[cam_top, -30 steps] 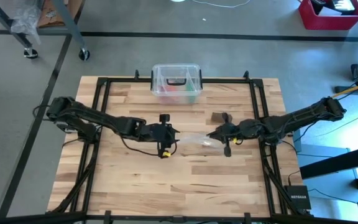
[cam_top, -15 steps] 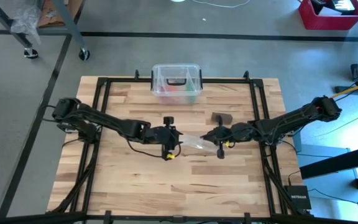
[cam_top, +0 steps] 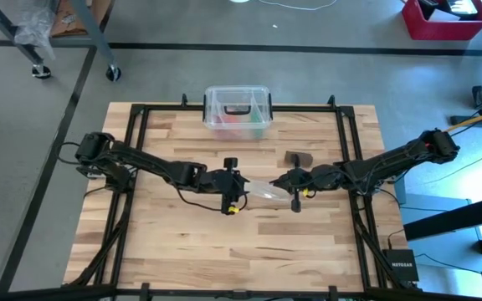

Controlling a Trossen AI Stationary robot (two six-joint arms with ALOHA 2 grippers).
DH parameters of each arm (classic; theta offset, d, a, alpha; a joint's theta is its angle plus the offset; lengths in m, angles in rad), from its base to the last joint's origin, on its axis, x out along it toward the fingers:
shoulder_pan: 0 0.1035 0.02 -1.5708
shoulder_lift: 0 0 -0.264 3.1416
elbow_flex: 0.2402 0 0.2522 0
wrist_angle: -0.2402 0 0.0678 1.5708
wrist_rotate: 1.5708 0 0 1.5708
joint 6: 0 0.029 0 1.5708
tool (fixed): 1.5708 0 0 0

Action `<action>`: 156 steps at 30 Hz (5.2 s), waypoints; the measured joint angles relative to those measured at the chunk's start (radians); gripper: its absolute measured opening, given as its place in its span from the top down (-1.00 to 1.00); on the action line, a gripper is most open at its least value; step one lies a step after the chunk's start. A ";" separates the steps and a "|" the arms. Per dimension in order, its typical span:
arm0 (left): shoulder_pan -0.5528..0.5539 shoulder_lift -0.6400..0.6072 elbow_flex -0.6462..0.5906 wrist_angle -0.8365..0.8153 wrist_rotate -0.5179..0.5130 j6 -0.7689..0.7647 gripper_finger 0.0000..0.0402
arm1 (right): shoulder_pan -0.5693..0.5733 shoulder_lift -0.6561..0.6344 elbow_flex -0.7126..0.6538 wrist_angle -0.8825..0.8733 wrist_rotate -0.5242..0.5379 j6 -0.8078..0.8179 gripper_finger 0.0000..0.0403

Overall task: Roll bandage
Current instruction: Open the transparent zip bag

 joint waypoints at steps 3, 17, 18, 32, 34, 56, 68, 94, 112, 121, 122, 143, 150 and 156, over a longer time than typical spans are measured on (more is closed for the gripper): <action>0.006 0.000 0.000 -0.001 0.000 -0.002 0.24 | 0.000 0.000 0.000 0.001 0.000 0.000 0.99; 0.007 0.000 0.000 -0.003 0.075 -0.043 0.24 | 0.000 0.000 0.000 0.002 0.000 0.002 0.99; 0.011 0.000 0.000 -0.003 0.073 -0.043 0.24 | 0.000 0.000 0.000 0.002 0.000 0.002 0.99; 0.035 0.008 0.000 -0.010 0.142 -0.066 0.24 | 0.000 0.000 -0.001 0.002 0.000 0.002 0.99; 0.036 0.008 0.000 -0.010 0.142 -0.066 0.24 | 0.000 0.000 -0.001 0.002 0.000 0.002 0.99; 0.047 0.010 0.000 -0.008 0.115 -0.052 0.24 | 0.000 0.000 -0.001 0.001 -0.001 0.002 0.99; 0.051 0.010 0.000 -0.002 0.113 -0.066 0.24 | 0.000 0.000 -0.001 0.002 -0.001 0.002 0.99; 0.053 0.010 0.000 0.032 0.135 -0.033 0.24 | 0.000 0.000 -0.001 0.005 -0.001 0.002 0.99; 0.035 0.010 0.000 0.052 0.167 -0.018 0.24 | 0.000 0.000 -0.001 0.010 -0.001 0.002 0.99; 0.052 0.010 0.000 0.041 0.125 -0.024 0.24 | 0.000 0.000 -0.001 0.013 -0.001 0.002 0.99; 0.052 0.010 -0.002 0.042 0.126 -0.024 0.24 | 0.000 0.000 -0.001 0.013 -0.001 0.002 0.99; 0.054 0.012 -0.006 0.035 0.067 -0.001 0.24 | 0.000 0.000 -0.001 0.015 -0.001 0.001 0.99; 0.051 0.010 -0.006 0.034 0.067 0.003 0.24 | 0.000 0.000 -0.001 0.015 -0.001 0.001 0.99; 0.051 0.010 -0.006 0.021 0.021 0.008 0.24 | 0.000 0.000 -0.001 0.015 -0.001 0.001 0.99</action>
